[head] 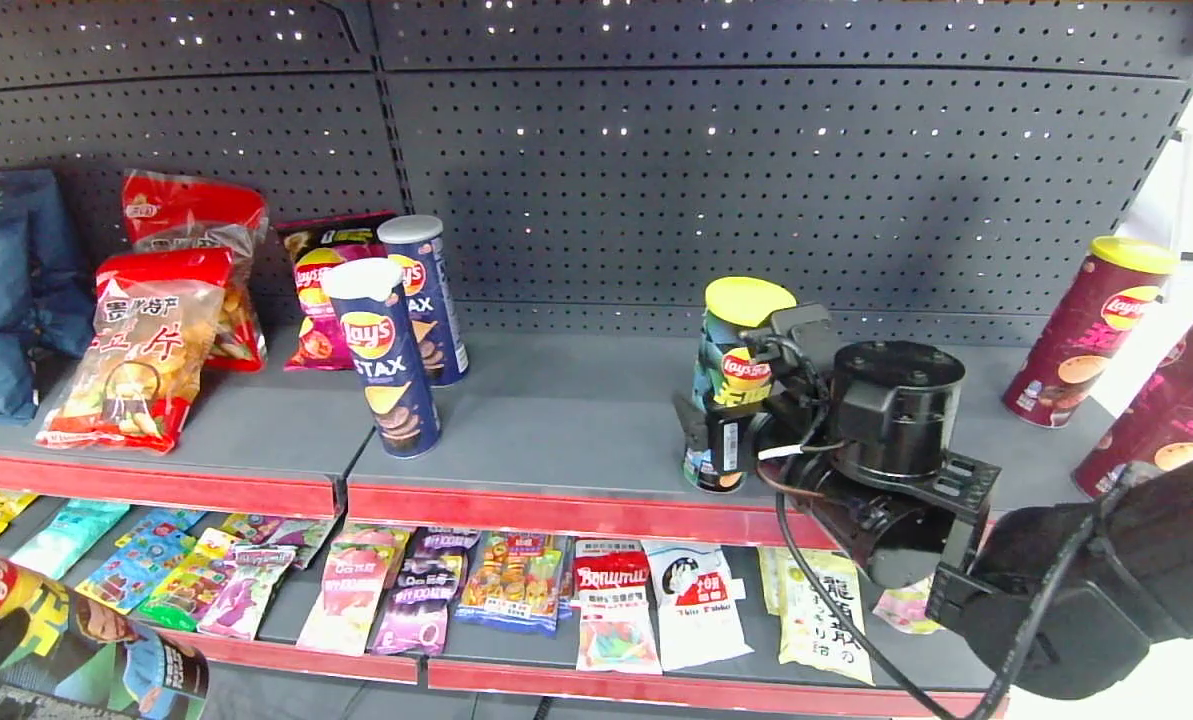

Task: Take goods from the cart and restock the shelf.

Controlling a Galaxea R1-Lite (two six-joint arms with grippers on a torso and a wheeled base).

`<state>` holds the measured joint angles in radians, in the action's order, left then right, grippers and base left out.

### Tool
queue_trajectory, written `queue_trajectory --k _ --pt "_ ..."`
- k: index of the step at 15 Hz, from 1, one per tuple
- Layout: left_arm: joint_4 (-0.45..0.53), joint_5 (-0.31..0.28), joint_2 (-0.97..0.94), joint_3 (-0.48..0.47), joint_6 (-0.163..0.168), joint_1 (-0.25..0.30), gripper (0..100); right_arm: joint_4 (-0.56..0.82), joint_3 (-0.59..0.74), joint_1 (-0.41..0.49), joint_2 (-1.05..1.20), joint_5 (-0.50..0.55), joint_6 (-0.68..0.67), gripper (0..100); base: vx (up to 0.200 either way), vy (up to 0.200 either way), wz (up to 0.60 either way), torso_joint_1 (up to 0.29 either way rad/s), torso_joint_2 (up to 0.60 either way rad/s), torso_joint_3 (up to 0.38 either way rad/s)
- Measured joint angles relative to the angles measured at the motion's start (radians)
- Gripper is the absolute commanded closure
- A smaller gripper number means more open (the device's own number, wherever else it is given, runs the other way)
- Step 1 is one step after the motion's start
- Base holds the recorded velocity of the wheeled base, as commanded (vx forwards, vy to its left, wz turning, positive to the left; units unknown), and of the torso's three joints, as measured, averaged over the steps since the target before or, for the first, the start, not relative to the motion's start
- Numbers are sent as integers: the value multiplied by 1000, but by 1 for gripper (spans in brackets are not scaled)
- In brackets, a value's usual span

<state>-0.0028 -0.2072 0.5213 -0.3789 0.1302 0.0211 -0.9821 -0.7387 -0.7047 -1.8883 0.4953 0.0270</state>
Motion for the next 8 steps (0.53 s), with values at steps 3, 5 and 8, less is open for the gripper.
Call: queue_trajectory --k 3,5,8 --pt "0 -1 0 3 0 0 100 -1 99 -16 74 -1 -5 0 0 0 0 0 0 0" --pt "0 -3 1 4 0 0 100 -1 188 -37 156 -2 -30 0 0 0 0 0 0 0" --pt "0 -3 3 1 0 0 100 1 326 -30 253 -3 -49 0 0 0 0 0 0 0"
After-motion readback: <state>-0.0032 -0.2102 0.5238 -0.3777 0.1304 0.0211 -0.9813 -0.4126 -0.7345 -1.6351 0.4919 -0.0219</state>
